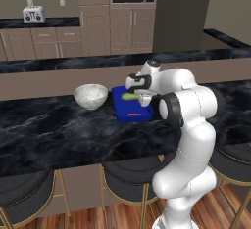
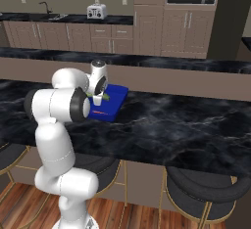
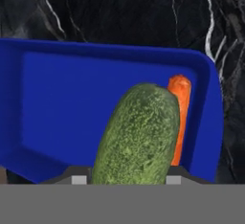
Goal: Place the two vegetables and bowl onto the tray for setting up a vegetable dip station.
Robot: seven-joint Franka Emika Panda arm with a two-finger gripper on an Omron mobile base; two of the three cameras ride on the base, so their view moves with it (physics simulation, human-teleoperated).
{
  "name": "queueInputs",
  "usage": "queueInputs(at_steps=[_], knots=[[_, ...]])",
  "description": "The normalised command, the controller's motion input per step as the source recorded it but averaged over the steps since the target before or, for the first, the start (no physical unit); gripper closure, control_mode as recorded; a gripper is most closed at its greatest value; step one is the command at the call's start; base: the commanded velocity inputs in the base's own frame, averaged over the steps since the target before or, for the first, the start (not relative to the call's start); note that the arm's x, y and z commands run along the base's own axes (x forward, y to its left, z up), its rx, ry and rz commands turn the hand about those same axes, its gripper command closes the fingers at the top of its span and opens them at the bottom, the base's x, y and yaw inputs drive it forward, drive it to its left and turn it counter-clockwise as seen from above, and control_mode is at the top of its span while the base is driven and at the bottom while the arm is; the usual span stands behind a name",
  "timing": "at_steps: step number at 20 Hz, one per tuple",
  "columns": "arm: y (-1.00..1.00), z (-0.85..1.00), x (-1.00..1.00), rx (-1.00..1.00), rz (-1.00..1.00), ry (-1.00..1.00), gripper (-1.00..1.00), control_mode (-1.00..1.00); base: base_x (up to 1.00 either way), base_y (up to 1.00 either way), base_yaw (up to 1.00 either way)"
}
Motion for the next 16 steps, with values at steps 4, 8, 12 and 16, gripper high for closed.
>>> queueInputs(at_steps=[4, 8, 12, 16], knots=[[-0.08, 0.0, -0.09, -0.04, 0.0, 0.0, 1.0, -1.0, 0.0, 0.0, 0.0], [-0.13, 0.0, -0.16, -0.01, 0.0, 0.0, 1.0, -1.0, 0.0, 0.0, 0.0], [-0.05, -0.07, -0.11, 0.0, 0.0, 0.0, 1.0, -1.0, 0.0, 0.0, 0.0], [0.0, -0.11, -0.01, 0.0, 0.0, 0.0, 1.0, -1.0, 0.0, 0.0, 0.0]])
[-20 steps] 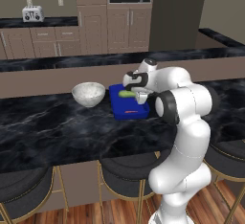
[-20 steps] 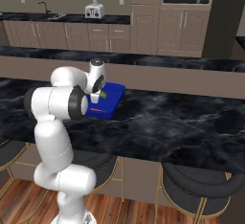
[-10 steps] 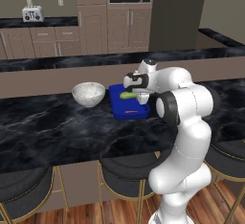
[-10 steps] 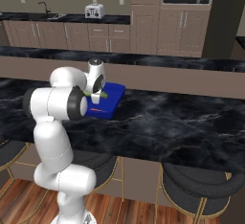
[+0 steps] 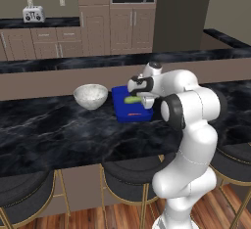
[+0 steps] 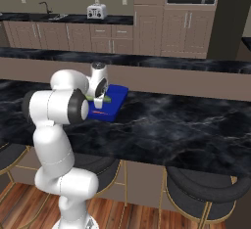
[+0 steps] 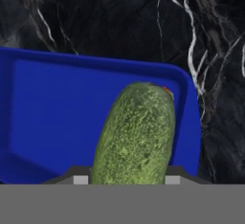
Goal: Place the two vegetables and bowl onto the tray for setting up a vegetable dip station.
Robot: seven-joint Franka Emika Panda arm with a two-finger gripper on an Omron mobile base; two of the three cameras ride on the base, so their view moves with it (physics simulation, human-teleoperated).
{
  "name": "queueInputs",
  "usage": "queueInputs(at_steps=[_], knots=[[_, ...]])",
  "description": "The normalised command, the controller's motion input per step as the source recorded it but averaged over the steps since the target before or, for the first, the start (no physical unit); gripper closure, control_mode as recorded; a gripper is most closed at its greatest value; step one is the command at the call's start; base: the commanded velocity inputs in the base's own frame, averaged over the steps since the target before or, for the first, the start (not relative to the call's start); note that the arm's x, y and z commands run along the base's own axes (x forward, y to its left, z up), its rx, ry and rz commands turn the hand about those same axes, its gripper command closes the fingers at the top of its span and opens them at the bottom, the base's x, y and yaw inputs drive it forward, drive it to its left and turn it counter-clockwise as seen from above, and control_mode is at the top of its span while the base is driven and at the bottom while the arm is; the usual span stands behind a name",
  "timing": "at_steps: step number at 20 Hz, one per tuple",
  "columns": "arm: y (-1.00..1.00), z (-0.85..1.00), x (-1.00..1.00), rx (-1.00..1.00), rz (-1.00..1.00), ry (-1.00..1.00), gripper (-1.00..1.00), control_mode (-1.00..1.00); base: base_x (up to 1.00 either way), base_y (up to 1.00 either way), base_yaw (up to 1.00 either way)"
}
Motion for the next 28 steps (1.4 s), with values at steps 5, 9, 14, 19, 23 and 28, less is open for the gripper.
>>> queueInputs(at_steps=[5, 9, 14, 19, 23, 28], knots=[[0.0, -0.21, 0.0, 0.0, 0.0, 0.0, 1.0, -1.0, 0.0, 0.0, 0.0], [0.0, -0.17, 0.0, 0.0, 0.0, 0.02, 1.0, -1.0, 0.0, 0.0, 0.0], [0.0, -0.04, 0.0, 0.0, 0.0, 0.06, 1.0, -1.0, 0.0, 0.0, 0.0], [0.0, -0.01, -0.01, 0.0, 0.0, 0.09, 1.0, -1.0, 0.0, 0.0, 0.0], [0.0, 0.0, -0.05, 0.0, 0.0, 0.1, 1.0, -1.0, 0.0, 0.0, 0.0], [0.0, -0.03, -0.01, 0.0, 0.0, 0.1, 1.0, -1.0, 0.0, 0.0, 0.0]])
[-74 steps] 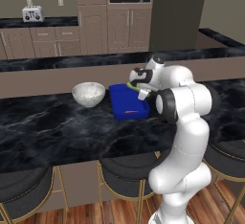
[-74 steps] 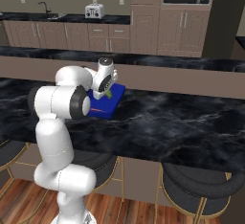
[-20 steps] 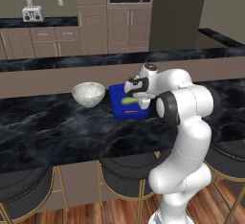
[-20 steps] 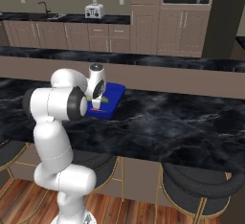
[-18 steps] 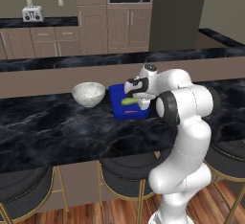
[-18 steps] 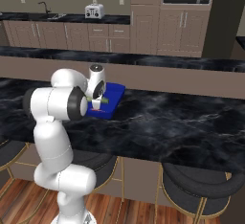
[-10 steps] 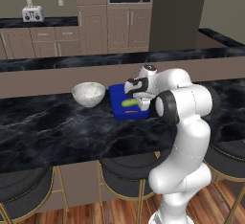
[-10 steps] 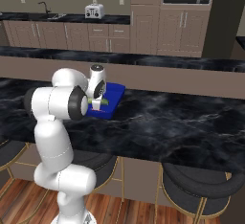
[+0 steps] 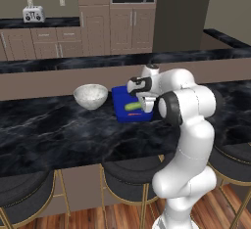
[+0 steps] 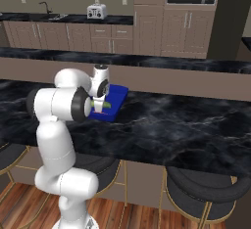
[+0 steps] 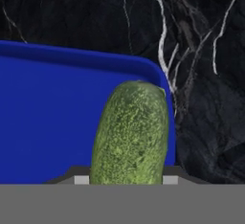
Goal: Place the two vegetables and bowl onto the tray for setting up a vegetable dip station.
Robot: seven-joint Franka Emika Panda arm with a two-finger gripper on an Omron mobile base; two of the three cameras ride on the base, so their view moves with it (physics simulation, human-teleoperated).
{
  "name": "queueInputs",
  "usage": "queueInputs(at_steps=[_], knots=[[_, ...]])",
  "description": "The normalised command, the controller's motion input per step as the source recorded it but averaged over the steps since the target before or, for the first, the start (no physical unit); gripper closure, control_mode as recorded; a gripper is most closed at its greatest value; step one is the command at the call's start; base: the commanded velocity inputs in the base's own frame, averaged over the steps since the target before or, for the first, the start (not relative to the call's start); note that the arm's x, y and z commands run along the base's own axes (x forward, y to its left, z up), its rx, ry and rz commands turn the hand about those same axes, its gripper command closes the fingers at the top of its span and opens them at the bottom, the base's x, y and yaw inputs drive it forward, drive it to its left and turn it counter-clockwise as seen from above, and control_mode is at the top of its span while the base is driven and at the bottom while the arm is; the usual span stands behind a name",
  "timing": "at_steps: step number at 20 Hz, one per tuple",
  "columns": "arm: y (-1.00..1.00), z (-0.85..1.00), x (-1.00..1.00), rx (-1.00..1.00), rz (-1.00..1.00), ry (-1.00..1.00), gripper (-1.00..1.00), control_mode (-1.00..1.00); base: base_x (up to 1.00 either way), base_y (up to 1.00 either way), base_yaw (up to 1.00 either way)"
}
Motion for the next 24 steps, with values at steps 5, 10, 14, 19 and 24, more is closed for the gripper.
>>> queueInputs(at_steps=[5, 10, 14, 19, 24], knots=[[0.0, -0.12, 0.0, 0.0, 0.0, 0.06, 1.0, -1.0, 0.0, 0.0, 0.0], [0.0, -0.22, 0.0, 0.0, 0.0, 0.01, 1.0, -1.0, 0.0, 0.0, 0.0], [0.0, -0.17, 0.0, 0.0, 0.0, 0.0, 1.0, -1.0, 0.0, 0.0, 0.0], [0.0, -0.13, 0.0, 0.0, 0.0, 0.0, 1.0, -1.0, 0.0, 0.0, 0.0], [0.0, -0.09, 0.0, 0.0, 0.0, 0.0, 1.0, -1.0, 0.0, 0.0, 0.0]])
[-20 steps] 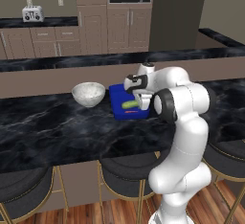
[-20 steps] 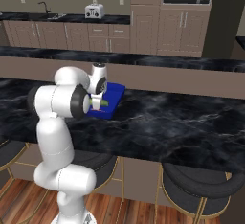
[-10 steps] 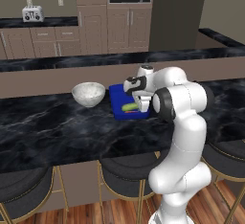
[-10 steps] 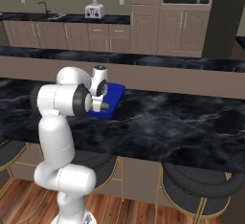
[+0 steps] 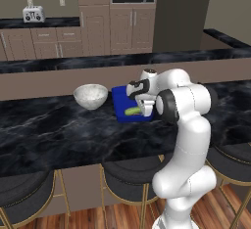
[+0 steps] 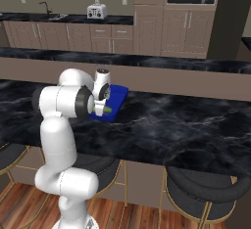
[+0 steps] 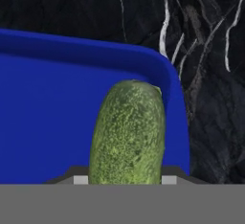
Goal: Place the two vegetables and bowl onto the tray for setting up a vegetable dip station.
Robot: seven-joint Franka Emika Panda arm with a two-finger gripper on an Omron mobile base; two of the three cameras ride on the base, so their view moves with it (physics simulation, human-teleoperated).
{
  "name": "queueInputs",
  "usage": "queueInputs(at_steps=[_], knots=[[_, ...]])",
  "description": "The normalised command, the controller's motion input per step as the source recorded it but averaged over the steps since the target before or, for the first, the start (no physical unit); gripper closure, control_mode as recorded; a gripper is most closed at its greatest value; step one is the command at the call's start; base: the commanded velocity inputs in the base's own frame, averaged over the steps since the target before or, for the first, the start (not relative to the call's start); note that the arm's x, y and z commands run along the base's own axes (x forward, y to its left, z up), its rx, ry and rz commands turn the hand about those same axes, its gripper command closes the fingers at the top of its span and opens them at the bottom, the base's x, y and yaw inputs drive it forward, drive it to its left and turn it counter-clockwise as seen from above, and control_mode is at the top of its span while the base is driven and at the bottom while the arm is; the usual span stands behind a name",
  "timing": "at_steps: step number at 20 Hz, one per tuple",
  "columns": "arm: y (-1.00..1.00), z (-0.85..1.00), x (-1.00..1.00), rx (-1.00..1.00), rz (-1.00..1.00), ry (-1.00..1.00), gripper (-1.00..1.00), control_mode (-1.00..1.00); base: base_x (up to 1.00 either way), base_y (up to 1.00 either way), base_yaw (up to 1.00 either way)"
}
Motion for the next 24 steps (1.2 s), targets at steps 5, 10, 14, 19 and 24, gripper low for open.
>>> queueInputs(at_steps=[5, 10, 14, 19, 24], knots=[[0.0, -0.04, 0.05, 0.0, 0.0, 0.0, 1.0, -1.0, 0.0, 0.0, 0.0], [0.0, -0.04, 0.2, 0.0, 0.0, 0.0, 1.0, -1.0, 0.0, 0.0, 0.0], [0.0, -0.08, 0.29, 0.0, 0.0, 0.0, 1.0, -1.0, 0.0, 0.0, 0.0], [0.0, -0.12, 0.25, 0.0, 0.0, 0.0, 1.0, -1.0, 0.0, 0.0, 0.0], [0.0, -0.11, 0.06, 0.0, 0.0, 0.01, 1.0, -1.0, 0.0, 0.0, 0.0]])
